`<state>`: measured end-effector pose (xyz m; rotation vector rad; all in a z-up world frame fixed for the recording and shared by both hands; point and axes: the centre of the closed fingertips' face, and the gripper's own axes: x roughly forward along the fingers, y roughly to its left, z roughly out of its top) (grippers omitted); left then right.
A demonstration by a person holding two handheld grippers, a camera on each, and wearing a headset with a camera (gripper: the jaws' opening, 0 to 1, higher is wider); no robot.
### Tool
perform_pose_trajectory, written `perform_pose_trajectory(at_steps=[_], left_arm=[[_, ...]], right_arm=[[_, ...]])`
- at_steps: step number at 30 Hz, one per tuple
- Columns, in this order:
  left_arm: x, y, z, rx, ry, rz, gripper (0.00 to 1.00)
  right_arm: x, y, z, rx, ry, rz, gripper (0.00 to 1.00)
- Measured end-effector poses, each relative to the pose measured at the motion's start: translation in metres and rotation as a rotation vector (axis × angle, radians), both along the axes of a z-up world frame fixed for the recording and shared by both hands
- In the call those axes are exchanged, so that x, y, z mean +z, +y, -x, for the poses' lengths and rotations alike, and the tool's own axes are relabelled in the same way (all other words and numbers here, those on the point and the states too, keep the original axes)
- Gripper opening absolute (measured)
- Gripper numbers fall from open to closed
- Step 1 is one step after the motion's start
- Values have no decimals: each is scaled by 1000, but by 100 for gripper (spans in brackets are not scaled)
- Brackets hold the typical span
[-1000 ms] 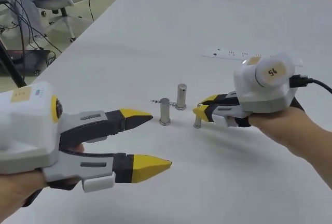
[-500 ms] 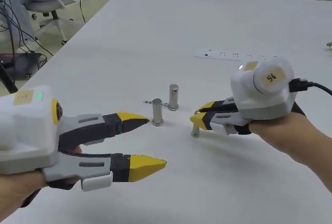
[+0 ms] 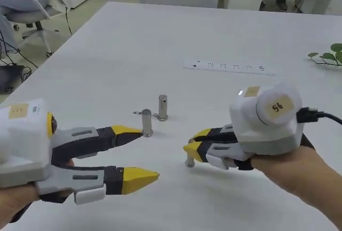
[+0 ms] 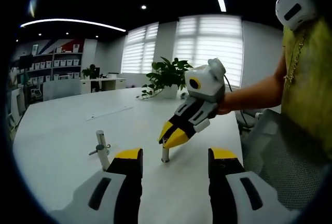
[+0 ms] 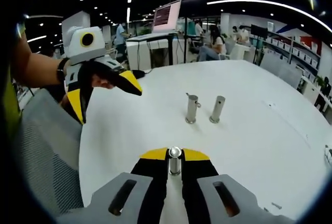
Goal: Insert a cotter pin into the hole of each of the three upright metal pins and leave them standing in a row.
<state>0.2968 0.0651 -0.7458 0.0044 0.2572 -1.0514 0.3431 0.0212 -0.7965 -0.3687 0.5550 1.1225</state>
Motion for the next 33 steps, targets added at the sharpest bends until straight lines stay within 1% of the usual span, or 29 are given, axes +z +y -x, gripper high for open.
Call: perform_pose_trajectory(at_steps=[3, 4, 6, 8, 10, 11, 14, 18, 20, 23, 26, 30, 33], left_arm=[[0, -1, 3, -9, -4, -5, 49], [0, -1, 4, -9, -6, -6, 49], [0, 0, 6, -14, -9, -10, 49], [-1, 0, 9, -20, -12, -21, 49], [-2, 1, 11, -27, -13, -29, 49], [-3, 1, 12, -30, -14, -30, 49], [-3, 1, 15, -36, -16, -34, 49], [-4, -1, 18, -45, -17, -37, 49], [-5, -2, 19, -49, -16, -39, 49], [-6, -4, 20, -55, -15, -43, 49], [-8, -5, 21, -63, -12, -47, 49], [-10, -6, 21, -68, -8, -52, 49], [-10, -7, 20, -71, -8, -55, 49]], right_arm=[[-2, -1, 11, -14, -6, 10, 9], [-2, -1, 14, -31, -8, 15, 9], [-4, -2, 17, -58, -10, 21, 9], [-5, -2, 20, -83, 1, 12, 9], [-7, -3, 23, -107, 1, 18, 9], [-9, -3, 25, -115, 2, 27, 9], [-11, -3, 29, -132, 5, 30, 9], [-17, -4, 30, -175, 19, 28, 9], [-19, -6, 29, -198, 10, 27, 9], [-22, -7, 28, -214, 19, 24, 9], [-26, -7, 29, -220, 19, 35, 9], [-24, -6, 30, -226, 12, 27, 9], [-24, -6, 31, -232, 18, 17, 9]])
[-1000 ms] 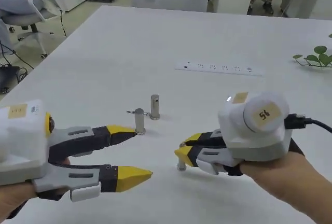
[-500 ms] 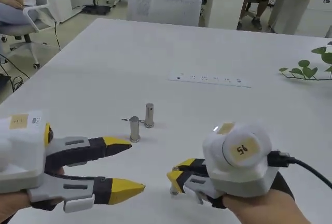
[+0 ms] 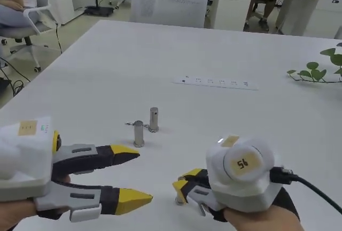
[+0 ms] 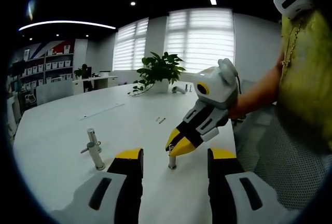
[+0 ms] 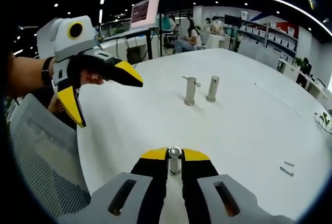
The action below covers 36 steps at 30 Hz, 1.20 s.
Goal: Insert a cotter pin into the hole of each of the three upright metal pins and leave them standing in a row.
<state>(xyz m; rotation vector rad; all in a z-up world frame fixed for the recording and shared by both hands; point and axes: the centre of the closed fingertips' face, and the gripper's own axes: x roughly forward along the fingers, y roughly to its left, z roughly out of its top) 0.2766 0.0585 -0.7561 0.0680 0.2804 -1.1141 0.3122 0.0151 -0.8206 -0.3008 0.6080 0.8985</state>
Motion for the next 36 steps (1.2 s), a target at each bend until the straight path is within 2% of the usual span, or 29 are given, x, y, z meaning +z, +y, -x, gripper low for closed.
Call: perform_pose_trajectory(at_steps=[6, 9, 14, 16, 18, 23, 26, 30, 34, 36], left_arm=[[-2, -3, -2, -12, 4, -6, 49], [-3, -5, -2, -19, 3, -9, 48], [-2, -10, -4, -27, 2, -11, 48], [-2, -11, -5, -26, 1, -10, 48], [-3, -13, -6, -26, 2, -10, 48], [-6, -20, -12, -16, 9, -11, 46], [-7, -24, -14, -16, 10, -16, 45], [-12, -32, -18, -20, 11, -31, 45], [-17, -41, -21, -32, 15, -47, 44], [-18, -44, -21, -39, 17, -48, 44]], right_arm=[[0, -1, 1, 24, -35, 6, 11], [4, 0, 0, 29, -41, -10, 15], [6, -3, 2, 40, -41, 1, 18], [11, -8, 3, 39, -54, -1, 19], [14, -11, 5, 40, -39, -12, 20], [23, -18, 12, 54, -48, -20, 24], [29, -27, 14, 58, -59, -16, 24], [40, -47, 10, 48, -84, -8, 24], [52, -77, -3, 9, -126, 9, 24], [55, -94, -13, -17, -133, 22, 23]])
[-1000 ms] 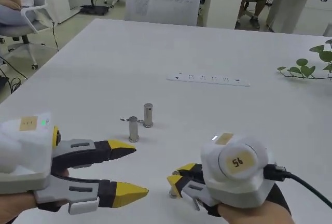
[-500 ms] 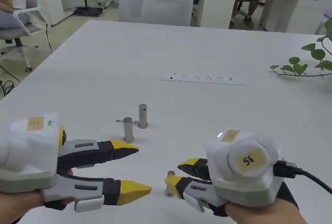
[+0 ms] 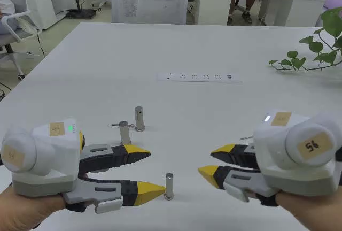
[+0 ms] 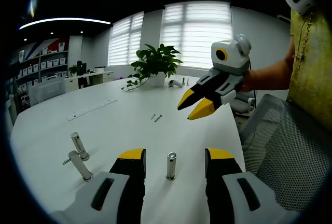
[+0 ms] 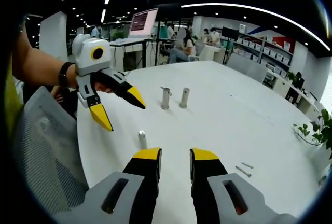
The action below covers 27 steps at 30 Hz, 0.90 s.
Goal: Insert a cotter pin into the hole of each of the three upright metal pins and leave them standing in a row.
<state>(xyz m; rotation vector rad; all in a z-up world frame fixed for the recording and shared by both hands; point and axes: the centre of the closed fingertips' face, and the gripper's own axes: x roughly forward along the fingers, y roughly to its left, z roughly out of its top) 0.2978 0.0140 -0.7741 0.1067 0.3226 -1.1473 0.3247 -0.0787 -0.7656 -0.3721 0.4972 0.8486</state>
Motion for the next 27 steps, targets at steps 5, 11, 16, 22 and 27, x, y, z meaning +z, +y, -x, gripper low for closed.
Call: perform_pose_trajectory(at_steps=[5, 11, 16, 22, 27], left_arm=[[3, -4, 0, -1, -3, 6, 44], [3, 0, 0, 15, 1, -2, 44], [7, 5, 1, 32, -2, -2, 44], [7, 10, 2, 59, 0, -1, 44], [9, 12, 3, 77, -1, -3, 44]], right_arm=[[4, -41, -25, -40, -35, 66, 23], [10, -91, -68, -87, -60, 151, 20], [4, -104, -95, -54, -45, 230, 18], [-10, -108, -118, 44, 4, 321, 16], [-40, -103, -124, 184, 111, 399, 14]])
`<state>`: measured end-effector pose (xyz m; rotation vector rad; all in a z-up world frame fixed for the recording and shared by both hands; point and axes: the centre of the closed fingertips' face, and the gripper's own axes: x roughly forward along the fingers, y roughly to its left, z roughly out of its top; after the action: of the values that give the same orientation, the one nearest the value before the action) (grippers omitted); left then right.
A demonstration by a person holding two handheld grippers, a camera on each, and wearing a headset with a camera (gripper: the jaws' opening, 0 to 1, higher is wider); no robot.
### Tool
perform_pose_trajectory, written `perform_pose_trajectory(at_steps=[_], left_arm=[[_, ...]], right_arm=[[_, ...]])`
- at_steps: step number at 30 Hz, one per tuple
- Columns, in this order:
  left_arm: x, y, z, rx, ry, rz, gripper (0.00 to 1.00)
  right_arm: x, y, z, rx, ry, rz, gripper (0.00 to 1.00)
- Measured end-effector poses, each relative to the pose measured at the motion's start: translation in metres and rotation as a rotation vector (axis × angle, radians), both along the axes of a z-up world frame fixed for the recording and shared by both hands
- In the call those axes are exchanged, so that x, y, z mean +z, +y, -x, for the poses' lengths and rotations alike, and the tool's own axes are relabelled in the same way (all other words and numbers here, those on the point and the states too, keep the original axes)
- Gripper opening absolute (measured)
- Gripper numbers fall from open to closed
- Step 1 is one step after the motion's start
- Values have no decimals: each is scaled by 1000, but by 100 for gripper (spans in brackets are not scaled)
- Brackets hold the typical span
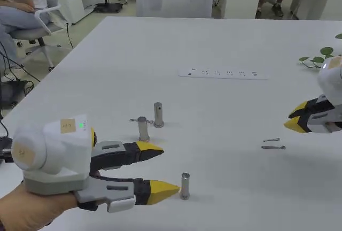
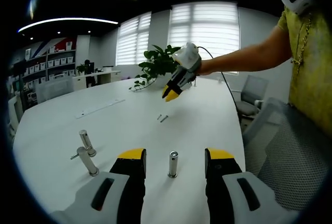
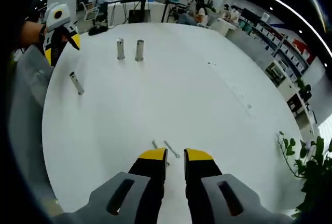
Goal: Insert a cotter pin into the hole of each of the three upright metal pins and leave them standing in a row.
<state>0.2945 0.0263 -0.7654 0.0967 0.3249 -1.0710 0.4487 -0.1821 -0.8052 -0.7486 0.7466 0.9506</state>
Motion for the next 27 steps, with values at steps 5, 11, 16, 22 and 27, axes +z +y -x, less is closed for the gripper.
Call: perform_pose_trajectory(at_steps=[5, 11, 16, 22, 27], left_arm=[[1, 3, 0, 17, 6, -3, 44], [-3, 5, -1, 26, 17, -17, 44], [-5, 4, -2, 30, 24, -21, 43], [-6, 3, -2, 29, 26, -24, 43], [-7, 3, -3, 26, 29, -28, 42]], right_arm=[[-21, 1, -12, 50, 47, 61, 13], [-42, 1, -12, 152, 110, 143, 12], [-54, -1, -12, 235, 146, 215, 11], [-59, 0, -13, 286, 159, 262, 10], [-60, 0, -14, 317, 173, 286, 8]])
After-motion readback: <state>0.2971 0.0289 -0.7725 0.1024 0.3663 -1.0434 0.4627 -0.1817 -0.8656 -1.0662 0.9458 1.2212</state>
